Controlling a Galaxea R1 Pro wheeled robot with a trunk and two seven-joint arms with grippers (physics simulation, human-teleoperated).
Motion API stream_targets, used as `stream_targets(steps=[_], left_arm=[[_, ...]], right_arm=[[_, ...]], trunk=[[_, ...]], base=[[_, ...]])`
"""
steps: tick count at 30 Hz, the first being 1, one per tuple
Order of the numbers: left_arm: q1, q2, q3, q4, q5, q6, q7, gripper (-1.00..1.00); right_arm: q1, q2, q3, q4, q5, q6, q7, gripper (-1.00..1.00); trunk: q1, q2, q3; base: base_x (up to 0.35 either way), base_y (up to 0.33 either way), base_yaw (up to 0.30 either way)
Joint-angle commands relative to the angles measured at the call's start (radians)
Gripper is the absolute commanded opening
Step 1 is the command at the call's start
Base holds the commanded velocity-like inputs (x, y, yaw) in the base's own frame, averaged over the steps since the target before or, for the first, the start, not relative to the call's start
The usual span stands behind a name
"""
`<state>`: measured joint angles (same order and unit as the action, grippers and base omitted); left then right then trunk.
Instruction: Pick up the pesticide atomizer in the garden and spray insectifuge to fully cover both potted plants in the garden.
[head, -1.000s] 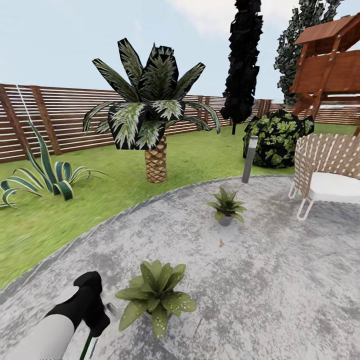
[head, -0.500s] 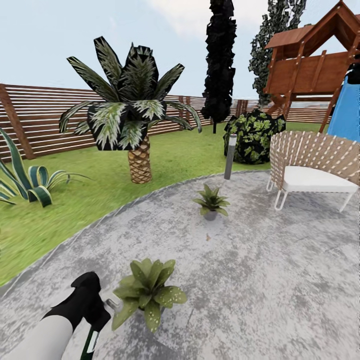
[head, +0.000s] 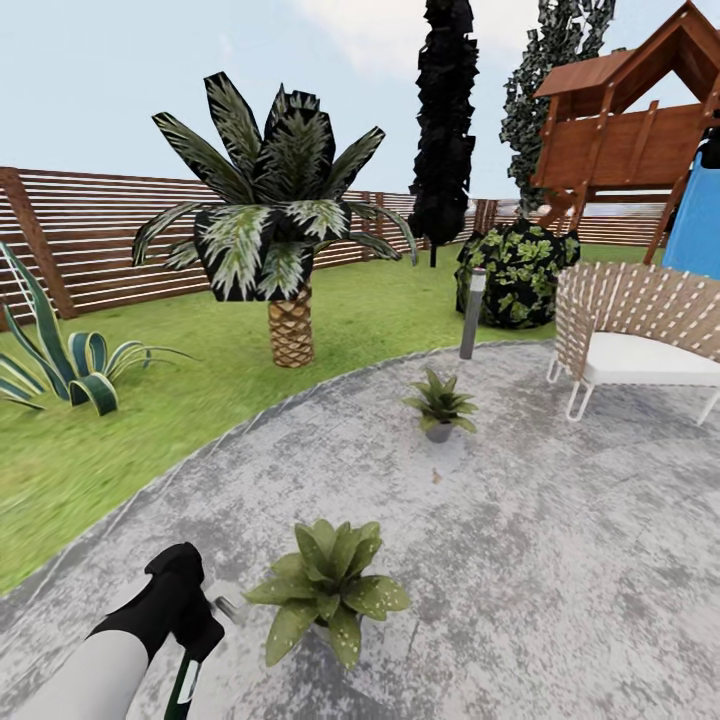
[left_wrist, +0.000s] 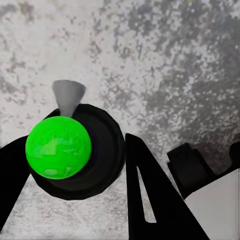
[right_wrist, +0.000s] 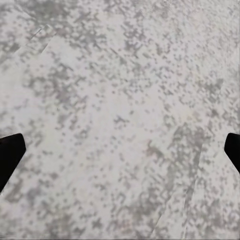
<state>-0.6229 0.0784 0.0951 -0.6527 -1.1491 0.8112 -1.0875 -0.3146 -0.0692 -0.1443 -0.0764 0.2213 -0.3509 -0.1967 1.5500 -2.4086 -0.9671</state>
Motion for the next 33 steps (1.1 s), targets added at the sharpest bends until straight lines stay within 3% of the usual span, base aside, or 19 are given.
stream_targets(steps=[1,6,13,18,24,33], left_arm=[[-0.001,-0.004,0.003,0.0,-0.007,0.005,-0.008,-1.0],[-0.001,-0.02,0.003,0.002,-0.008,0.005,0.006,-1.0],[-0.001,-0.02,0.002,0.002,-0.009,0.005,0.025,-1.0],[0.0,-0.019,0.002,0.004,-0.009,0.005,0.026,-1.0],[0.0,-0.02,0.002,0.003,-0.009,0.005,0.026,-1.0],[0.0,-0.02,0.003,0.002,-0.009,0.005,0.026,-1.0]], right_arm=[[-0.001,0.0,-0.009,0.001,0.01,-0.003,-0.004,1.0],[-0.001,0.001,-0.01,0.0,0.009,-0.003,-0.004,1.0],[-0.001,0.001,-0.009,0.001,0.009,-0.002,-0.004,1.0],[-0.001,0.0,-0.009,0.001,0.009,-0.002,-0.004,1.0],[-0.001,0.001,-0.009,0.001,0.009,-0.002,-0.004,1.0],[-0.001,0.001,-0.009,0.001,0.009,-0.002,-0.004,1.0]], trunk=[[0.0,0.0,-0.001],[0.0,0.0,0.0],[0.0,0.0,0.004],[0.0,0.0,0.006],[0.0,0.0,0.006],[0.0,0.0,0.006]], base=[[0.137,0.08,0.0],[0.041,0.023,-0.057],[-0.008,0.001,-0.255],[-0.291,0.003,-0.274],[-0.23,0.231,-0.274],[-0.012,0.332,-0.274]])
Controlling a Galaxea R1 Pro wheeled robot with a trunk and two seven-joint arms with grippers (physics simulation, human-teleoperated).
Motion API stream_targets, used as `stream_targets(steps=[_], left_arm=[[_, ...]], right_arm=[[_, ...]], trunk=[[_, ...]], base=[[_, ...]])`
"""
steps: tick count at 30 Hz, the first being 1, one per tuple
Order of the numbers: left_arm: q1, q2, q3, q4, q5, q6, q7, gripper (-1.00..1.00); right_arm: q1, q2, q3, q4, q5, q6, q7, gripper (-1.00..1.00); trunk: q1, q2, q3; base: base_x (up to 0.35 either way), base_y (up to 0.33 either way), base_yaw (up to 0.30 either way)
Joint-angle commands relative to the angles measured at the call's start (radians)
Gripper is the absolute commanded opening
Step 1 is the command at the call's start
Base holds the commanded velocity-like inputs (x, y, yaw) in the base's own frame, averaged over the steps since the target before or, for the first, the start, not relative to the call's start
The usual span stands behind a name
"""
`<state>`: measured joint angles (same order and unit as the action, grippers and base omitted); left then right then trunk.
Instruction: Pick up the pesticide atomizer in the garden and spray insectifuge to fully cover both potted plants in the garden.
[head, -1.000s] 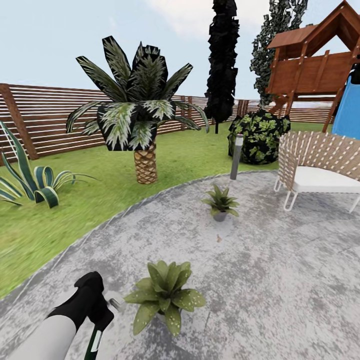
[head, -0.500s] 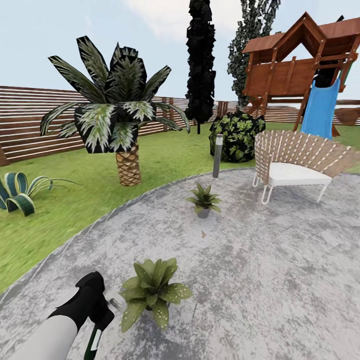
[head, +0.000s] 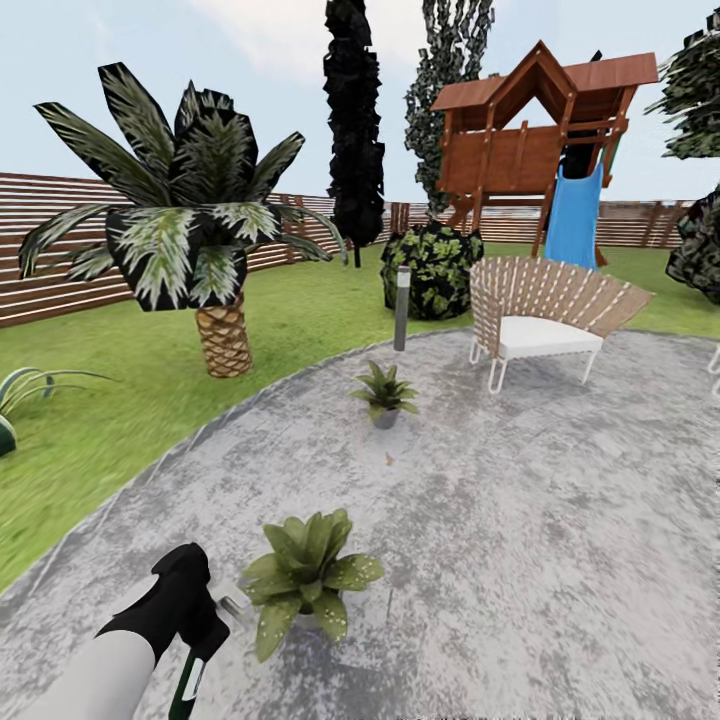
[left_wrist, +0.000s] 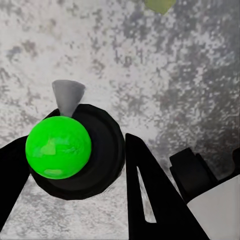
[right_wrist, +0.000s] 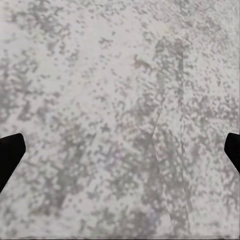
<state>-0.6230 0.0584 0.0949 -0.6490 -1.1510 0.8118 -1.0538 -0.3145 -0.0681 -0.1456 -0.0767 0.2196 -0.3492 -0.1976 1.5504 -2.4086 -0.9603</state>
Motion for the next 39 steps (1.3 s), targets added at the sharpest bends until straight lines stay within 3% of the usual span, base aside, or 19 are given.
stream_targets(steps=[1,7,19,31,39], left_arm=[[0.0,-0.001,0.002,-0.001,-0.006,0.004,-0.008,-1.0],[0.0,-0.002,0.002,-0.001,-0.006,0.004,-0.008,-1.0],[0.0,-0.003,0.003,-0.004,-0.006,0.004,-0.008,-1.0],[0.0,-0.003,0.003,-0.001,-0.006,0.004,-0.005,-1.0],[0.0,-0.002,0.003,-0.003,-0.006,0.004,-0.005,-1.0]], right_arm=[[-0.001,0.0,-0.008,0.002,0.011,-0.004,-0.003,1.0],[-0.001,0.0,-0.008,0.002,0.011,-0.004,-0.003,1.0],[-0.001,0.001,-0.009,0.0,0.011,-0.004,-0.003,1.0],[-0.001,0.001,-0.009,0.0,0.011,-0.004,-0.003,1.0],[-0.001,0.001,-0.009,0.0,0.01,-0.004,-0.003,1.0]], trunk=[[0.0,0.0,-0.001],[0.0,0.0,-0.001],[0.0,0.0,-0.001],[0.0,0.0,-0.001],[0.0,0.0,-0.001]], base=[[0.0,0.337,-0.274],[-0.114,0.279,-0.255],[0.054,0.306,-0.03],[0.036,0.297,-0.279],[0.0,0.03,-0.298]])
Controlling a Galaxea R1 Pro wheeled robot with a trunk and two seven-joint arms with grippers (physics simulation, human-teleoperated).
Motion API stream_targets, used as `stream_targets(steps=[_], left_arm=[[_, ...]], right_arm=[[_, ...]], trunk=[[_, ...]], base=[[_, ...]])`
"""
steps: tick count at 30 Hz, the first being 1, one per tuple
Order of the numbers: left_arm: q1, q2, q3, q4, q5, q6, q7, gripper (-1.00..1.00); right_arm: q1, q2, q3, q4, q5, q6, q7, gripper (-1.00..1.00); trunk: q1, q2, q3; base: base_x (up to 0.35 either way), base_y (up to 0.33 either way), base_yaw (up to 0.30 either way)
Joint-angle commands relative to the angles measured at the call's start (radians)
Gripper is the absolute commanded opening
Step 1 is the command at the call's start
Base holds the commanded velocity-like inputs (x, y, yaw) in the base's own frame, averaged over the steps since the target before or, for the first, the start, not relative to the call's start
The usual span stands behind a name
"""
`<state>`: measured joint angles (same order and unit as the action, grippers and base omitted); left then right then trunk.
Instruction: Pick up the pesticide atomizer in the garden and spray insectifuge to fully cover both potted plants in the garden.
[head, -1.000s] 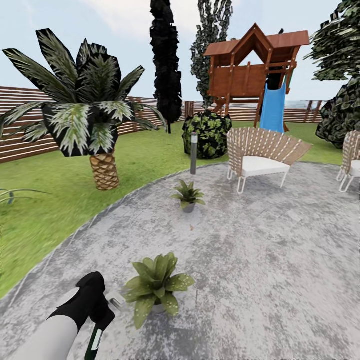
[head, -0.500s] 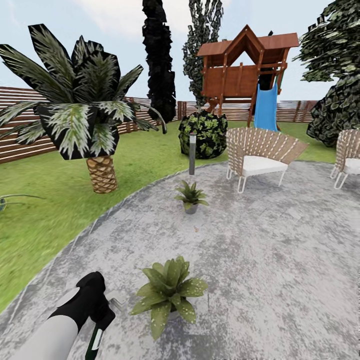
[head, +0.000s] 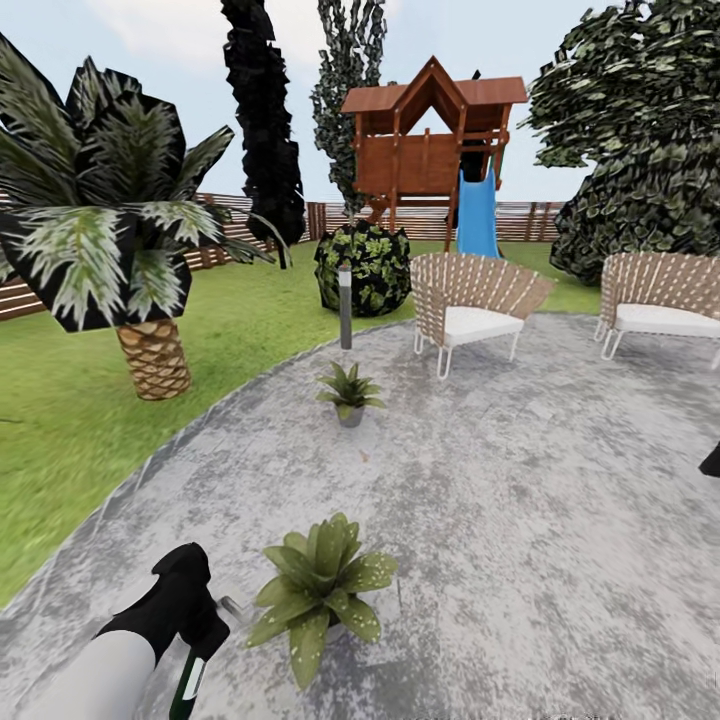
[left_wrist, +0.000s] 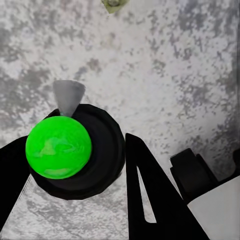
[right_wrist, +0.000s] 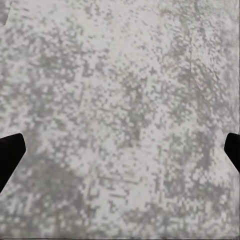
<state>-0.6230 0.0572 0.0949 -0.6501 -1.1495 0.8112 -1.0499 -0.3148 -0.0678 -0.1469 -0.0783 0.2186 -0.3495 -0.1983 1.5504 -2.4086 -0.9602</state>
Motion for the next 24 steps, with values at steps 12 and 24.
stream_targets(steps=[12,24], left_arm=[[0.0,0.0,0.003,-0.002,-0.007,0.005,-0.009,-1.0],[0.0,0.0,0.004,-0.004,-0.007,0.005,-0.009,-1.0]], right_arm=[[-0.001,0.002,-0.008,0.002,0.01,-0.003,-0.003,1.0],[-0.001,0.002,-0.008,0.002,0.01,-0.003,-0.003,1.0]], trunk=[[0.0,0.0,-0.001],[0.0,0.0,-0.001]], base=[[-0.016,0.085,-0.298],[-0.068,0.315,-0.298]])
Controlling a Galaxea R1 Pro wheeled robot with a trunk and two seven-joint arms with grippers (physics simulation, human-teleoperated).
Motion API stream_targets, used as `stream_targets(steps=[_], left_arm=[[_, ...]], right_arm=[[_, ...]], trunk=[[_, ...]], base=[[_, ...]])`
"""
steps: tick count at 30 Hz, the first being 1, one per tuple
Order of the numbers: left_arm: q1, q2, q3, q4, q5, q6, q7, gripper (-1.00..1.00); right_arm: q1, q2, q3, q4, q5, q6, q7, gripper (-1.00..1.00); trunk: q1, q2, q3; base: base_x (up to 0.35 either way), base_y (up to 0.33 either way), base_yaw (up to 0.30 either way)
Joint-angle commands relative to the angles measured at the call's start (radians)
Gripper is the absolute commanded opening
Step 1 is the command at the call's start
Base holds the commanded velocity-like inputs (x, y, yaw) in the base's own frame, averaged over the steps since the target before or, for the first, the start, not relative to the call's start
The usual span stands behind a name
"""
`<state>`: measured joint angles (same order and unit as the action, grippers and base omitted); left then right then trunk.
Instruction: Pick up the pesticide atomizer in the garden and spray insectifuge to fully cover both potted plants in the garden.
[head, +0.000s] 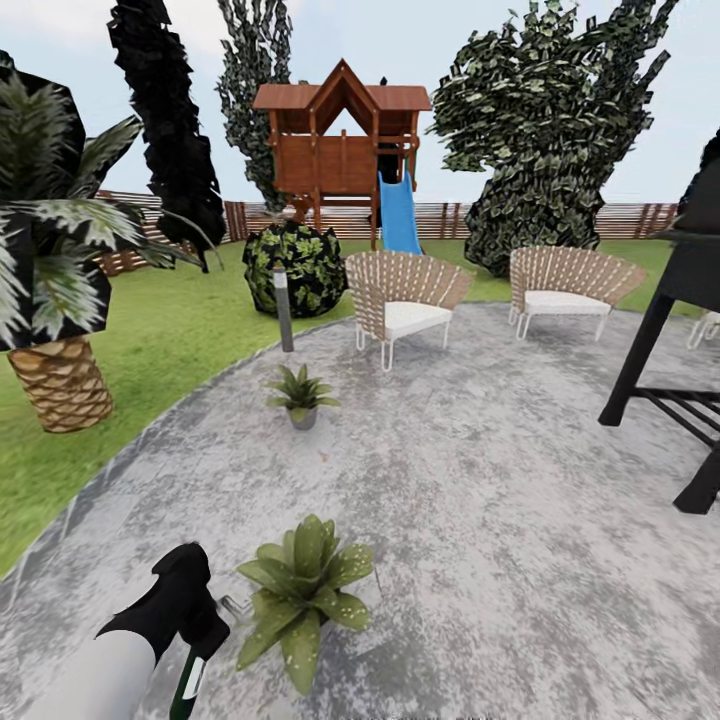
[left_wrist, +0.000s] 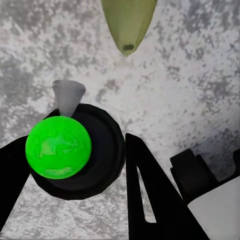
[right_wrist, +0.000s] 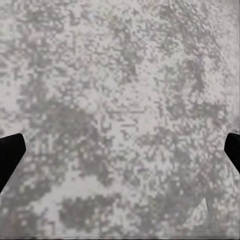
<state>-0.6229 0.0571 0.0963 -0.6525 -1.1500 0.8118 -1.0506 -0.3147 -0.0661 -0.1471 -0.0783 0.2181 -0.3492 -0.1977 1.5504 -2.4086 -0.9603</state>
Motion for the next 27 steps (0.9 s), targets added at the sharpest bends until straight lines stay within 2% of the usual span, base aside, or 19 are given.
stream_targets(steps=[1,27], left_arm=[[0.0,0.0,0.003,-0.002,-0.007,0.004,-0.008,-1.0],[-0.001,0.0,0.003,-0.008,-0.007,0.004,-0.008,-1.0]], right_arm=[[-0.001,0.0,-0.008,0.002,0.011,-0.004,-0.003,1.0],[-0.001,0.0,-0.008,0.002,0.011,-0.004,-0.003,1.0]], trunk=[[0.0,0.0,-0.001],[0.0,0.0,-0.006]], base=[[-0.009,0.333,-0.298],[0.005,0.337,-0.297]])
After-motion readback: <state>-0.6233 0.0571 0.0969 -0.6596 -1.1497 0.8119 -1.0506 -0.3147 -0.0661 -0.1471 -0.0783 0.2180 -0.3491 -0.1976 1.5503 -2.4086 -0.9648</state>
